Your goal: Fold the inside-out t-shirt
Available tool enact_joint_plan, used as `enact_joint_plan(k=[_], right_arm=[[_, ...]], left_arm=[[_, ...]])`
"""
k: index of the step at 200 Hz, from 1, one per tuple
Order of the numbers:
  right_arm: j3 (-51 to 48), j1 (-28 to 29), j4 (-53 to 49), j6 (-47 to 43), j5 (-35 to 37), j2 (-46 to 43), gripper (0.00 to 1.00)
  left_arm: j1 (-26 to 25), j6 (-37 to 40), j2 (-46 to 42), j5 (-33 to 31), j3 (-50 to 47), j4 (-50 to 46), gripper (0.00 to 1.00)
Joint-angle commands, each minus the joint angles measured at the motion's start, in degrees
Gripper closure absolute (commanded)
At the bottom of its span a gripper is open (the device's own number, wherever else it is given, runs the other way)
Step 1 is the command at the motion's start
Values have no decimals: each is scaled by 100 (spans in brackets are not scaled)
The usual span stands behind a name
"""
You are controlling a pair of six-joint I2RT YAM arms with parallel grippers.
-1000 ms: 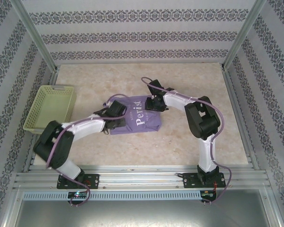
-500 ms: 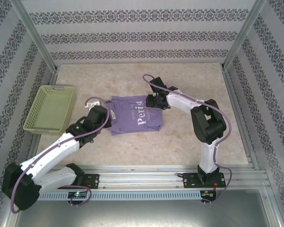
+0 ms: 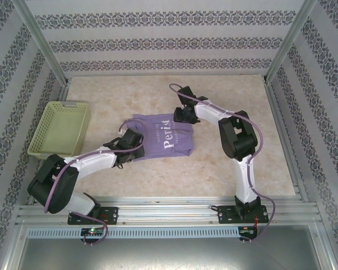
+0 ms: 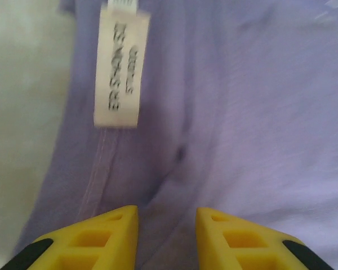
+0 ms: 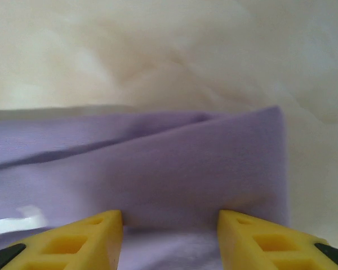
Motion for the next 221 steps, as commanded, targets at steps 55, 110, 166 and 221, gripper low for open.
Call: enact_joint_plan(k=[55,110,166,221], right_arm=[[-2997,323,730,986,374,-1749,53],[-4812,2074,893,2144,976,-3675,51],[-3617,1372,750,554,832,-3654,47],[-1011,1187,536,-604,41,-1558,46]], left_arm=[[1096,393,321,334,513,86,68],[1416,913,1218,854,2432,-645,66],[1115,606,-698,197,1110,-1013,55],[1363,171,-1474,581,-272,-231,42]])
